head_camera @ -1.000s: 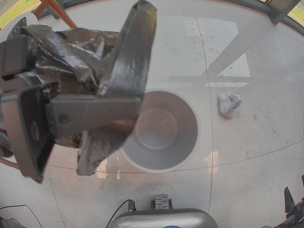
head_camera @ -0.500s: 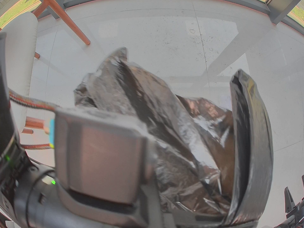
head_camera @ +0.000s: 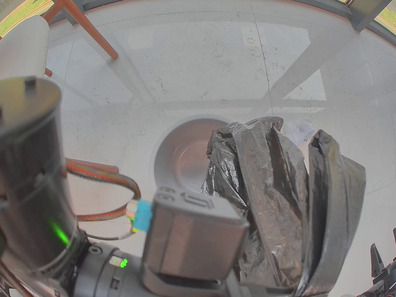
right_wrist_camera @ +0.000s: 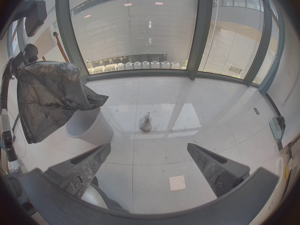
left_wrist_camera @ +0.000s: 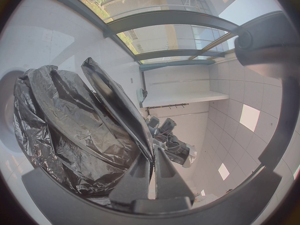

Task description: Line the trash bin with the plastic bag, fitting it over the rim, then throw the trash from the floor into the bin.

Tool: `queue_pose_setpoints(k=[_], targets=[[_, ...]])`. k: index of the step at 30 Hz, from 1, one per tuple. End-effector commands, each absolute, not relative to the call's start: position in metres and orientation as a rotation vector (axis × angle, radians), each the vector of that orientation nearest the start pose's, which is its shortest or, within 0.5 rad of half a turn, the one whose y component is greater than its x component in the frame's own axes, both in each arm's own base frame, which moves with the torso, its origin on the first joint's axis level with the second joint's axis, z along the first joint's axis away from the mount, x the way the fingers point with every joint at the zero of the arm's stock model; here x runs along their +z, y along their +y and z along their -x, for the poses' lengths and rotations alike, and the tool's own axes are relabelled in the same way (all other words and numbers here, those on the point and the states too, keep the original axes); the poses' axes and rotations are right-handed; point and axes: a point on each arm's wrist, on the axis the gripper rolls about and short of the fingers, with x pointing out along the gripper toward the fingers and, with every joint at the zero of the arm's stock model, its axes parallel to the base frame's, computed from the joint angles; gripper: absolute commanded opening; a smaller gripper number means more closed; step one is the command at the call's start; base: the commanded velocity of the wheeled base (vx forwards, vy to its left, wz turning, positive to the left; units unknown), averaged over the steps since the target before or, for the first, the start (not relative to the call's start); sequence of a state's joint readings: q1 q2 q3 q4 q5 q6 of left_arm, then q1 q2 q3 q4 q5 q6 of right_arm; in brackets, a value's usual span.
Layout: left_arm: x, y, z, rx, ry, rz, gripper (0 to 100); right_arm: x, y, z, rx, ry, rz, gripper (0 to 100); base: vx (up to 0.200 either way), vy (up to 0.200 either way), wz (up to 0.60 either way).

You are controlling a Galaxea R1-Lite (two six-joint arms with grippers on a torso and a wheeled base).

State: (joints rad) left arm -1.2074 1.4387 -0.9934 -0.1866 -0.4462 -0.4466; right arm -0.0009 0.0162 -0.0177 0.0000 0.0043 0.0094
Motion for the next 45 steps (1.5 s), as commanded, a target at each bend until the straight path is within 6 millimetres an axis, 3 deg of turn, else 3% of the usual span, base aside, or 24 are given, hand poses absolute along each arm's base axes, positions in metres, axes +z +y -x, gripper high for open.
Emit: queue_pose_setpoints(k=[1,6,13,24,31,35,41,45], targets=[[0.255,-0.227,-0.099,-1.468,0.647,0.241,0,0.075,0.0,0.023,0.005,0.0,-0.009,100,0.0,0.0,0.0],[0.258,-0.22,-0.108,-1.443,0.639,0.264,0,0.075,0.0,0.023,0.005,0.0,-0.009,100,0.0,0.0,0.0],[0.281,-0.19,-0.093,-1.43,0.637,0.396,0,0.075,0.0,0.023,0.005,0.0,-0.009,100,0.0,0.0,0.0],[0.266,-0.164,-0.077,-1.402,0.728,0.407,0,0.076,0.0,0.023,0.005,0.002,-0.009,100,0.0,0.0,0.0],[0.279,-0.14,-0.065,-1.416,0.67,0.428,0,0.076,0.0,0.023,0.005,0.002,-0.009,100,0.0,0.0,0.0],[0.274,-0.128,-0.058,-1.402,0.705,0.416,0,0.076,0.0,0.023,0.006,0.002,-0.009,100,0.0,0.0,0.0],[0.267,-0.13,-0.06,-1.388,0.727,0.4,0,0.076,0.0,0.022,0.006,0.006,-0.009,100,0.0,0.0,0.0],[0.262,-0.155,-0.074,-1.389,0.724,0.404,0,0.076,0.0,0.023,0.006,0.003,-0.008,100,0.0,0.0,0.0]])
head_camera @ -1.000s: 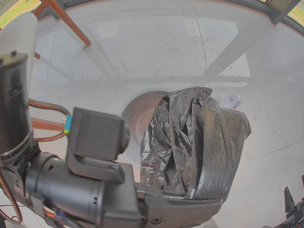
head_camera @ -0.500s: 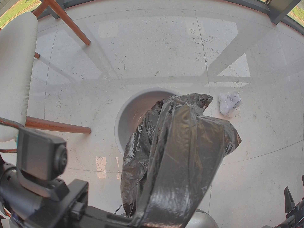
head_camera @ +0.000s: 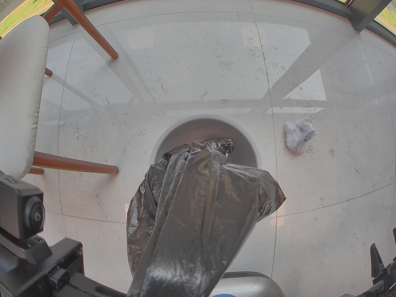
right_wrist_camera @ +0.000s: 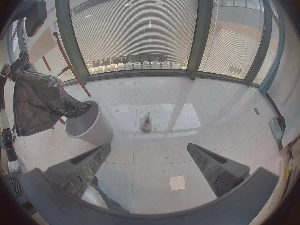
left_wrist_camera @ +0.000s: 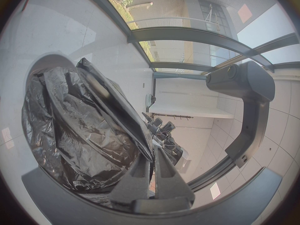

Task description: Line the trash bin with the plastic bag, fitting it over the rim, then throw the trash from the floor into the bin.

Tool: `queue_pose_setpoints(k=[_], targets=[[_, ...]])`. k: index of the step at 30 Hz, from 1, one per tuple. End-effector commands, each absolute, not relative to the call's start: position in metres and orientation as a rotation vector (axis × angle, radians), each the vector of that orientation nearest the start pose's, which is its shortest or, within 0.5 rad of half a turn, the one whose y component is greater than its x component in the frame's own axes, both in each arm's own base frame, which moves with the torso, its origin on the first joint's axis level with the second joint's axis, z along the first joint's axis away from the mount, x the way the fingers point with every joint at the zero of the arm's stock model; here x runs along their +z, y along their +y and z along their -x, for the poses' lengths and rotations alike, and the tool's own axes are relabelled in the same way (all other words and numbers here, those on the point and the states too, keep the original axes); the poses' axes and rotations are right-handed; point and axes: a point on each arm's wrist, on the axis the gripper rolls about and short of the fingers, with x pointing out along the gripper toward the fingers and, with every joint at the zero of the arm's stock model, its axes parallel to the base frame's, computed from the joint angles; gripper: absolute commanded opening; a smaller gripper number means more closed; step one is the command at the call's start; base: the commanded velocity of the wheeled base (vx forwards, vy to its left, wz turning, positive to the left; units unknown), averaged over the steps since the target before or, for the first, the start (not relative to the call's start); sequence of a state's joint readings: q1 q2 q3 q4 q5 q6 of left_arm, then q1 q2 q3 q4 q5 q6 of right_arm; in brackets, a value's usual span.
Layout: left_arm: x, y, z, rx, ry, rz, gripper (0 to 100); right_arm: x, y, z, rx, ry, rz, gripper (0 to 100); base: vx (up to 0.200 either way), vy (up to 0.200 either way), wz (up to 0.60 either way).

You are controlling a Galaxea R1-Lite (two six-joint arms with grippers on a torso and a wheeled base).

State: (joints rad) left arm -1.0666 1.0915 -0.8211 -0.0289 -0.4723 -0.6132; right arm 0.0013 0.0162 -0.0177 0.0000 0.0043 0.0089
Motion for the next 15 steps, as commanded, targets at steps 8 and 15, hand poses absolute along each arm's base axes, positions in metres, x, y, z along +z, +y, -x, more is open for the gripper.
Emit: queue_pose_setpoints(k=[8,15], targets=[[0.237,-0.2,-0.098,-1.361,0.835,0.443,0,0.075,0.0,0.023,0.005,0.0,-0.009,100,0.0,0.0,0.0],[0.239,-0.206,-0.101,-1.319,0.932,0.571,0,0.075,0.0,0.023,0.005,0.0,-0.009,100,0.0,0.0,0.0]])
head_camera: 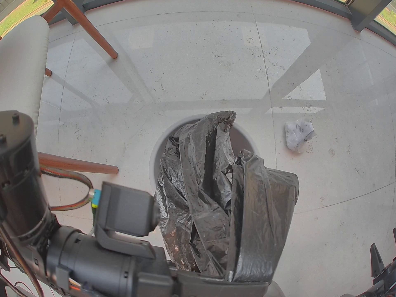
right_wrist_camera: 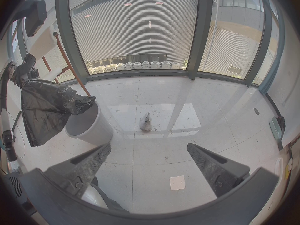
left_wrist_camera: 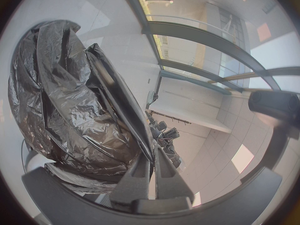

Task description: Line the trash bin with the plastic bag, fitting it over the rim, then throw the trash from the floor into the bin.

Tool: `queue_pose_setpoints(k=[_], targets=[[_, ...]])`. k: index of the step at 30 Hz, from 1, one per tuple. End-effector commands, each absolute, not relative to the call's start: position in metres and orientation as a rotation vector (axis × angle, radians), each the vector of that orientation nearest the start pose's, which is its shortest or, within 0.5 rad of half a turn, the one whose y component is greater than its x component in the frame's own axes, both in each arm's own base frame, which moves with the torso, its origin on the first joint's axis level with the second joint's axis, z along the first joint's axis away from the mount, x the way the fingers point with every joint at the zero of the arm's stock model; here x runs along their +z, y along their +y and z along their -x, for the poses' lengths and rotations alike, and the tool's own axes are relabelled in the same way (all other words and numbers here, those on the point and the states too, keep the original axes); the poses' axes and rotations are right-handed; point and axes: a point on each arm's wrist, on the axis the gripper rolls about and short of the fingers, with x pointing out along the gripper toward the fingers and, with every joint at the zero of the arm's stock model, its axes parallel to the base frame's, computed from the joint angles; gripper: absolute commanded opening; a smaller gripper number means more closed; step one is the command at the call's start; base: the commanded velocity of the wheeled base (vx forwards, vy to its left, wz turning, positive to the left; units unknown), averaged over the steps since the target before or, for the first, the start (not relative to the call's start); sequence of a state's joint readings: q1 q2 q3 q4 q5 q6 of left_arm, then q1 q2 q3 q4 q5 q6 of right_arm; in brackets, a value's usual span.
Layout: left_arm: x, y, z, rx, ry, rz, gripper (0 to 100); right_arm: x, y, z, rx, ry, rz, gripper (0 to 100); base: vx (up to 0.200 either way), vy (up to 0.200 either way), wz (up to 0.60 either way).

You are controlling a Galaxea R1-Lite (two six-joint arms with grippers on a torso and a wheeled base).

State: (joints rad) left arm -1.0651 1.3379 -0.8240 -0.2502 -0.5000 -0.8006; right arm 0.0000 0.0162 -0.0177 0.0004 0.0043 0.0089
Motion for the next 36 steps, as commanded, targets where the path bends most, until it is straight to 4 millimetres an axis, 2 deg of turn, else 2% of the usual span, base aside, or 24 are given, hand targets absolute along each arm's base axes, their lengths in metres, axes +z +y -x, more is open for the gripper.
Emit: queue_pose_setpoints(k=[1,9,17,23,28,29,30,32,33,34,36], targets=[[0.241,-0.205,-0.101,-1.315,0.938,0.593,0,0.075,0.0,0.023,0.005,0.0,-0.009,100,0.0,0.0,0.0],[0.255,-0.184,-0.08,-1.333,1.007,0.717,0,0.075,0.0,0.023,0.005,0.0,-0.009,100,0.0,0.0,0.0],[0.25,-0.18,-0.077,-1.314,1.046,0.737,0,0.075,0.0,0.023,0.005,0.0,-0.009,100,0.0,0.0,0.0],[0.233,-0.184,-0.079,-1.284,1.1,0.707,0,0.075,0.0,0.023,0.005,0.0,-0.009,100,0.0,0.0,0.0],[0.229,-0.195,-0.093,-1.28,1.101,0.715,0,0.075,0.0,0.023,0.005,0.0,-0.009,100,0.0,0.0,0.0],[0.229,-0.202,-0.106,-1.286,1.06,0.741,0,0.075,0.0,0.023,0.005,0.0,-0.008,100,0.0,0.0,0.0],[0.229,-0.203,-0.109,-1.288,1.052,0.745,0,0.075,0.0,0.023,0.005,0.0,-0.008,100,0.0,0.0,0.0],[0.231,-0.214,-0.132,-1.315,0.968,0.783,0,0.075,0.0,0.023,0.005,0.0,-0.009,100,0.0,0.0,0.0],[0.231,-0.217,-0.142,-1.314,0.947,0.795,0,0.075,0.0,0.023,0.005,0.0,-0.008,100,0.0,0.0,0.0],[0.231,-0.217,-0.142,-1.314,0.947,0.795,0,0.075,0.0,0.023,0.005,0.0,-0.008,100,0.0,0.0,0.0],[0.229,-0.217,-0.168,-1.271,0.918,0.815,0,0.075,0.0,0.023,0.005,0.0,-0.008,100,0.0,0.0,0.0]])
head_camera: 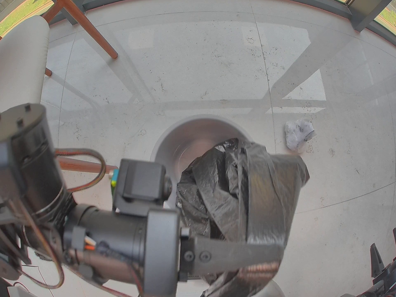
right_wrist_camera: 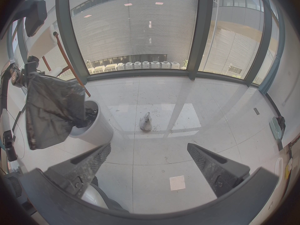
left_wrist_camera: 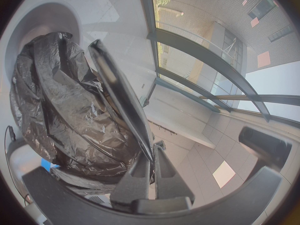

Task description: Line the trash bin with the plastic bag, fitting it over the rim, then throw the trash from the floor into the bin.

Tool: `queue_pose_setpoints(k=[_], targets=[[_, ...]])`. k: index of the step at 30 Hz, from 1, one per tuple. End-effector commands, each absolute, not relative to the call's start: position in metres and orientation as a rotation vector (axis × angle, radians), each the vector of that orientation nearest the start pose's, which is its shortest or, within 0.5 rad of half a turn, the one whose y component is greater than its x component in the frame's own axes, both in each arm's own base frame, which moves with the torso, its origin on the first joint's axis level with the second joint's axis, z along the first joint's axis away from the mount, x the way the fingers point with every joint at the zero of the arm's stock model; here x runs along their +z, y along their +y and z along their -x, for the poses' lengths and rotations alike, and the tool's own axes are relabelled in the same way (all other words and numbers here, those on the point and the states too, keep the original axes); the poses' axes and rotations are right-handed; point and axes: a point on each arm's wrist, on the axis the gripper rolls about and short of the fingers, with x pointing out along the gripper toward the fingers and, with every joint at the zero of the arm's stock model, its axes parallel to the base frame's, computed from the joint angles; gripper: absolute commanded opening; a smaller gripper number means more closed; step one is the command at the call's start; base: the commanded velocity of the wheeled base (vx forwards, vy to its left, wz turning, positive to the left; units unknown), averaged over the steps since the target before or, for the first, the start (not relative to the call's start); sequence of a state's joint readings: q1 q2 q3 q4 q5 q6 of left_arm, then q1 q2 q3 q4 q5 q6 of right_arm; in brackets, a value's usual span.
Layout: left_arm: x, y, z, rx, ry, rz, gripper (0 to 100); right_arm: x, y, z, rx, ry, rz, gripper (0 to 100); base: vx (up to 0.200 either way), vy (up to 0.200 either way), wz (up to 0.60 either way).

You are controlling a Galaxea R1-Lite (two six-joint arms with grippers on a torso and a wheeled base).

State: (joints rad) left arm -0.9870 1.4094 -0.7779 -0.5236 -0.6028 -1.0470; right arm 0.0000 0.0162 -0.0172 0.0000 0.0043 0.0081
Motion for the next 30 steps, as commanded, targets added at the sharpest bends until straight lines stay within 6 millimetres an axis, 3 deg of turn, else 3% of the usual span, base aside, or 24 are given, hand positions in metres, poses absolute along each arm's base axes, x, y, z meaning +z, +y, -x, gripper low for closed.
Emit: queue_pose_setpoints(k=[1,7,10,13,14,20,23,24,26,27,28,29,30], targets=[[0.229,-0.216,-0.174,-1.26,0.907,0.82,0,0.075,0.0,0.023,0.005,0.0,-0.008,100,0.0,0.0,0.0],[0.222,-0.208,-0.2,-1.197,0.777,0.71,0,0.075,0.0,0.023,0.005,0.0,-0.005,100,0.0,0.0,0.0],[0.213,-0.207,-0.207,-1.071,0.637,0.509,0,0.075,0.0,0.023,0.002,0.0,-0.005,100,0.0,0.0,0.0],[0.221,-0.204,-0.214,-0.944,0.495,0.315,0,0.075,0.0,0.023,0.0,0.002,-0.003,100,0.0,0.0,0.0],[0.221,-0.204,-0.214,-0.944,0.495,0.315,0,0.075,0.0,0.023,0.0,0.002,-0.003,100,0.0,0.0,0.0],[0.249,-0.175,-0.187,-0.848,0.467,-0.239,0,0.076,0.0,0.023,-0.003,0.0,0.014,100,0.0,0.0,0.0],[0.26,-0.172,-0.181,-0.829,0.446,-0.442,0,0.077,0.0,0.023,-0.005,-0.011,0.012,100,0.0,0.0,0.0],[0.266,-0.17,-0.181,-0.816,0.422,-0.521,0,0.089,0.0,0.026,-0.001,-0.067,0.016,100,0.0,0.0,0.0],[0.272,-0.167,-0.18,-0.783,0.393,-0.673,0,0.141,-0.001,0.026,0.017,-0.189,-0.002,100,0.0,0.0,0.0],[0.272,-0.166,-0.179,-0.773,0.386,-0.7,0,0.147,-0.001,0.019,0.026,-0.167,-0.005,100,0.0,0.0,0.0],[0.276,-0.163,-0.177,-0.74,0.361,-0.755,0,0.158,0.0,-0.001,0.089,-0.084,-0.014,100,0.0,0.0,0.0],[0.276,-0.163,-0.177,-0.74,0.361,-0.755,0,0.158,0.0,-0.001,0.089,-0.084,-0.014,100,0.0,0.0,0.0],[0.278,-0.161,-0.176,-0.703,0.344,-0.779,0,0.175,0.004,-0.017,0.237,-0.043,-0.056,100,0.0,0.0,0.0]])
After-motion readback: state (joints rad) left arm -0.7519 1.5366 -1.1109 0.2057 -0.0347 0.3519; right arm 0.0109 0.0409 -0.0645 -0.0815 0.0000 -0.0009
